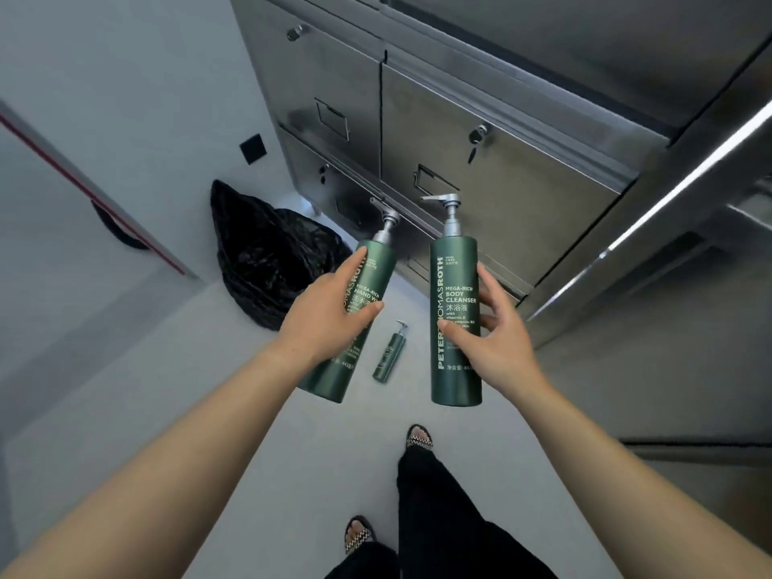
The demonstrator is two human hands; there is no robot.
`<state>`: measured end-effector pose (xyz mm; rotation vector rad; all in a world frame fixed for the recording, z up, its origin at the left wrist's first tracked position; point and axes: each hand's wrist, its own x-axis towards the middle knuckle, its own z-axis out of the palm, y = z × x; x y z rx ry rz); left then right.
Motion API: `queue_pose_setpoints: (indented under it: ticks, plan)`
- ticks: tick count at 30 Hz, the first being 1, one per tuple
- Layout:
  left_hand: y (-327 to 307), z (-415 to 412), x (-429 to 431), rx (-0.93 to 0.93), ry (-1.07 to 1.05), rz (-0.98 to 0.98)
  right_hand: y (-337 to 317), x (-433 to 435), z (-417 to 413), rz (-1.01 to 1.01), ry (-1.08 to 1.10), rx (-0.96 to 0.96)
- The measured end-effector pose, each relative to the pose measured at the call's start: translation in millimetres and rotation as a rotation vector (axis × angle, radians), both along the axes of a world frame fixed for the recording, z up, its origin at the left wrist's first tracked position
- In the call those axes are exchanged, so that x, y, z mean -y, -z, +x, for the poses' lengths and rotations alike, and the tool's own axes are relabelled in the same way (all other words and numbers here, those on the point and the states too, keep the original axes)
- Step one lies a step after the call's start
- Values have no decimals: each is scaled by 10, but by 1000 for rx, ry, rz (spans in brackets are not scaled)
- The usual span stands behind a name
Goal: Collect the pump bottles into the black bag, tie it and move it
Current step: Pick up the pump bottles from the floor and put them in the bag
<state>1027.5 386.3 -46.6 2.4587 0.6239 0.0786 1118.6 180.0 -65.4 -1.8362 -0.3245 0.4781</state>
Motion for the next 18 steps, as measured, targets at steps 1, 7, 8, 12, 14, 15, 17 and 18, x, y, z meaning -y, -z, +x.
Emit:
queue_pose_setpoints:
  ticks: [1,7,8,12,14,15,17,18]
  plan:
    - [-15,37,-87,-11,-33,1,-2,-131,86,4,-33,-6]
    - [-163,154,-743,-6,-173,47,-12,-978,596,81,-175,-17]
    - [-197,137,-868,2,-204,54,-11,-1128,649,88,-194,-23]
    - [-267,-25,-1367,20,-336,46,-12,-1724,730,99,-275,-51]
    - [-261,-121,-1642,17,-373,54,-22,-2054,713,99,-320,-46]
    - [-246,-163,-1795,13,-388,58,-20,-2227,699,104,-340,-45]
    - [-216,-235,-2120,8,-399,53,-12,-2577,658,114,-372,-43]
    - [-204,-267,-2286,13,-397,48,-15,-2750,627,110,-378,-34]
